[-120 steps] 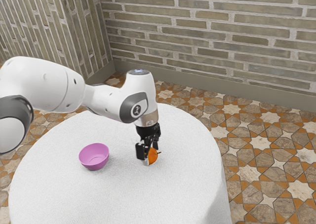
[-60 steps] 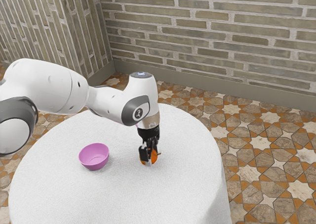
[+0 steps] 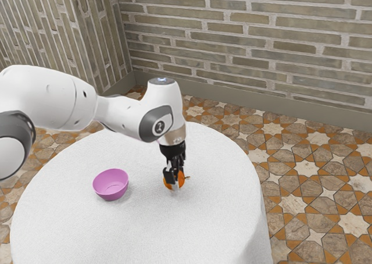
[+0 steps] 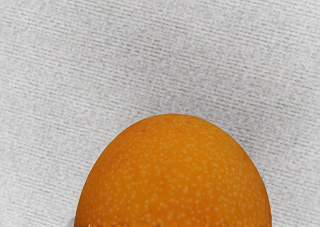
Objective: Place the pear in the bowl.
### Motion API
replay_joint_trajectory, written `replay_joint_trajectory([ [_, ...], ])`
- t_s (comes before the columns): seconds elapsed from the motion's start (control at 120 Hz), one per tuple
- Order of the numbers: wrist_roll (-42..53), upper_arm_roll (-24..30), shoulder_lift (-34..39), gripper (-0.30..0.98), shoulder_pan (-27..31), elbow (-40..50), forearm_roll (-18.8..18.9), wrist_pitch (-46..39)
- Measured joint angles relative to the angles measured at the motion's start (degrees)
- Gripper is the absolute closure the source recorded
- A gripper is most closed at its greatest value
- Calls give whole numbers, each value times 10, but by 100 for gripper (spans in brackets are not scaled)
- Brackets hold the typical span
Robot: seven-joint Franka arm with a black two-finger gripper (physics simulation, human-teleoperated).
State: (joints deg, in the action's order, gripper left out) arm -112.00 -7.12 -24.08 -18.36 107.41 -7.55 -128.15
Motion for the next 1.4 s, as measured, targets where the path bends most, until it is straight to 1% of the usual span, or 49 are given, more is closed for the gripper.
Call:
replay_joint_trajectory([
  [0.142,-2,0,47,49,25,35,-1,4],
  [0.233,-2,0,75,53,59,54,-1,7],
  [0.3,-2,-1,107,56,91,86,-1,9],
  [0.392,-1,-2,153,54,133,140,0,12],
  [0.458,-1,-2,173,53,158,164,2,14],
  [0.558,-1,-2,181,52,176,174,3,19],
  [0.833,-2,-2,161,50,174,174,5,23],
  [0.867,-2,-2,159,48,173,173,5,23],
  [1.0,-5,-2,157,29,173,172,8,21],
  [1.1,-7,-2,156,19,173,172,10,20],
  [1.2,-9,-1,162,13,172,172,12,20],
  [1.267,-1,5,188,10,168,168,21,28],
  [1.333,33,14,219,8,164,154,29,40],
  [1.4,93,16,245,6,157,138,34,49],
])
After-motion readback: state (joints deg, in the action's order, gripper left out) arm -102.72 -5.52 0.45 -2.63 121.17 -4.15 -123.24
